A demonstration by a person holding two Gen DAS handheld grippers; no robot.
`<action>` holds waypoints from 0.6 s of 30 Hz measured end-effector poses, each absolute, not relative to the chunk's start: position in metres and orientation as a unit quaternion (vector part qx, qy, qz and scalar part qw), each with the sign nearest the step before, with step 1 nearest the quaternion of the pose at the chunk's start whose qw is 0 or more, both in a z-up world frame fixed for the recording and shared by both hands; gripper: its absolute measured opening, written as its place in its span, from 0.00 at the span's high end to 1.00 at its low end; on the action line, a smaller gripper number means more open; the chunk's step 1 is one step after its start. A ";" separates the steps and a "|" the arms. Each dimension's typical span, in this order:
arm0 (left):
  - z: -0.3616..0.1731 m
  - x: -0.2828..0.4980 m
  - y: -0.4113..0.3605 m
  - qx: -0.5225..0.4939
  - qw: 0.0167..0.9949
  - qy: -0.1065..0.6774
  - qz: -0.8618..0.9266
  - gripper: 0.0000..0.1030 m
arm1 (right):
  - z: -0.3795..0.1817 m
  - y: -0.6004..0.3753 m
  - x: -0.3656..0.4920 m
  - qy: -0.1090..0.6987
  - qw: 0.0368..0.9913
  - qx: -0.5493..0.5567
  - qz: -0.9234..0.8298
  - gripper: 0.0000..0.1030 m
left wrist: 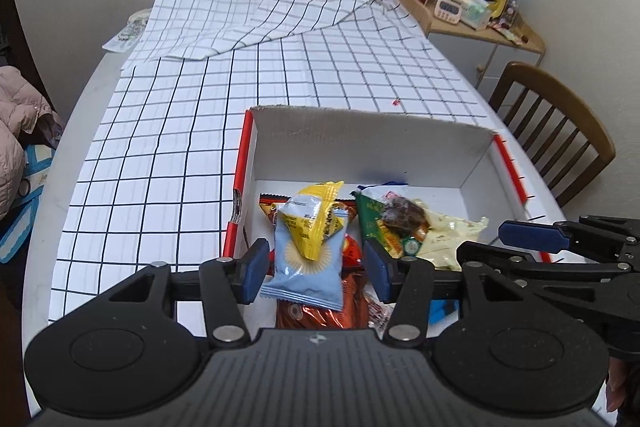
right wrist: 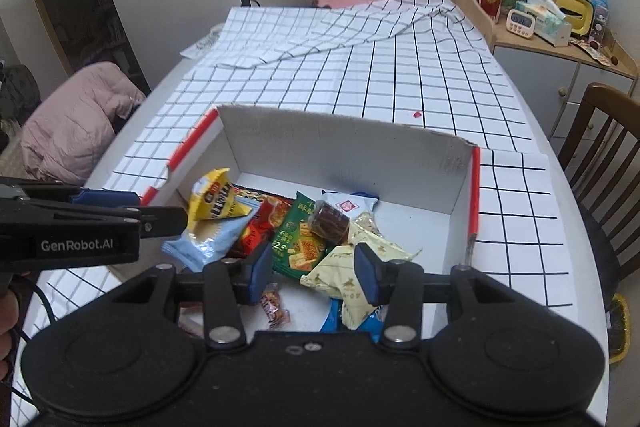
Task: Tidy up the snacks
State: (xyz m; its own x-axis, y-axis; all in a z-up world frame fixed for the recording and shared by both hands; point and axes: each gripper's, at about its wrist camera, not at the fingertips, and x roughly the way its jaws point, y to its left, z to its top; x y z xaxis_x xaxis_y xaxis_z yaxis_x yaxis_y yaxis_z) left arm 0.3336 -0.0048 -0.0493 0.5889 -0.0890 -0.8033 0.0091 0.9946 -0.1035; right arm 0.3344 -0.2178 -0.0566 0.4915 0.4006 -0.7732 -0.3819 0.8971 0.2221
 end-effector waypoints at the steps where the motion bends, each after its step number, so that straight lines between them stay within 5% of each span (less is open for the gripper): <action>1: -0.046 0.330 -0.006 -0.043 0.892 0.449 -0.029 0.50 | -0.053 -0.220 0.331 0.448 0.865 0.014 0.228 0.56; 13: -0.018 0.286 -0.012 -0.035 0.908 0.413 -0.054 0.45 | -0.023 -0.243 0.292 0.411 0.881 0.059 0.228 0.37; 18: -0.008 0.269 -0.011 -0.042 0.913 0.401 -0.062 0.37 | -0.013 -0.249 0.275 0.394 0.886 0.066 0.236 0.21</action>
State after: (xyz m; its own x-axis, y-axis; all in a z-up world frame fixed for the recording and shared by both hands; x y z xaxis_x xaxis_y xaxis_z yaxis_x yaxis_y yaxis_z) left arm 0.2690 -0.0108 -0.0081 0.6703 -0.1472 -0.7273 0.0797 0.9887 -0.1266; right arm 0.2749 -0.2487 -0.0128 0.5790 0.4699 -0.6663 -0.3653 0.8801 0.3033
